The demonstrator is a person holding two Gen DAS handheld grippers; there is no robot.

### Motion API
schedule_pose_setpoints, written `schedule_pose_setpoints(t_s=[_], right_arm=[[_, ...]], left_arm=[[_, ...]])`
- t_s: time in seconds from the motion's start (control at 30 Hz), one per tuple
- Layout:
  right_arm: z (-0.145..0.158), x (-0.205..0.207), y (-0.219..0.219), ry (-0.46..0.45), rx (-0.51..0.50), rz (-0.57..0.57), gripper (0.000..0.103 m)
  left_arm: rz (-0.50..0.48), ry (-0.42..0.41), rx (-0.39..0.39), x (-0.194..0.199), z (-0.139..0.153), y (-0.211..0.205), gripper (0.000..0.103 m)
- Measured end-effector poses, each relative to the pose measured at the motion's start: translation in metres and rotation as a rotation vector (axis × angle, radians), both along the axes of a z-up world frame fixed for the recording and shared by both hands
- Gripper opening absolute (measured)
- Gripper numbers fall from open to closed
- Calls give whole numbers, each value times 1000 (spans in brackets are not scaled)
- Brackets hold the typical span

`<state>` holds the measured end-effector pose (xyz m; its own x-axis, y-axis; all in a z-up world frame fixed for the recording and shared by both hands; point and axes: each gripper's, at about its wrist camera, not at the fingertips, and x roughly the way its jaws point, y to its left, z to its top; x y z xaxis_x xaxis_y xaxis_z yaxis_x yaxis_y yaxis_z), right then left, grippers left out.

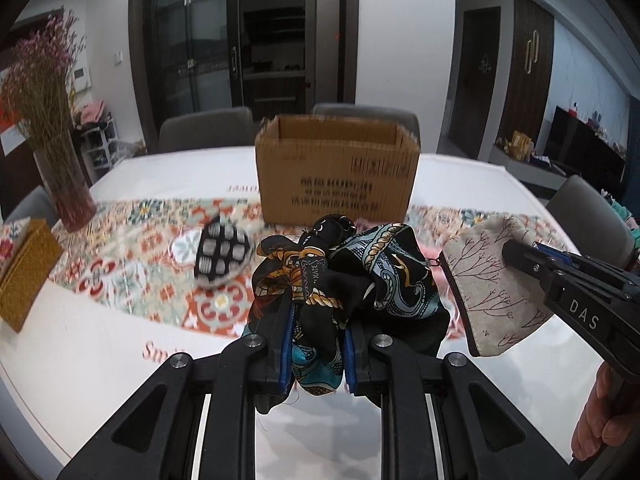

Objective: Organize soft objects
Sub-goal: 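Lift the scarf and pouch and carry both over the cardboard box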

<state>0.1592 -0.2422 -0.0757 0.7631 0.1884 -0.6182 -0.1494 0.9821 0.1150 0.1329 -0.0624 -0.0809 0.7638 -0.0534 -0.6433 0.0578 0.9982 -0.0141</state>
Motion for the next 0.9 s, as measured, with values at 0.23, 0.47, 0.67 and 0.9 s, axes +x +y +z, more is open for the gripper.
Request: schedule_pose_setpoints(t_s=[0.23,0.47,0.67,0.9], right_arm=[[33,11,10,-75,8,-44,11],[61,29,21,-145,14,-79,11],[86,48,35,-205,19,-92,11],[108,75,46,-260,14,-107,11]], left_arm=[[-61,-69,2,21,33,9,21],[-109,-115,2,51,59,18,21],[-144,-152,-3,82,81,27,21],[-191,-185,-9,117,100,34,21]])
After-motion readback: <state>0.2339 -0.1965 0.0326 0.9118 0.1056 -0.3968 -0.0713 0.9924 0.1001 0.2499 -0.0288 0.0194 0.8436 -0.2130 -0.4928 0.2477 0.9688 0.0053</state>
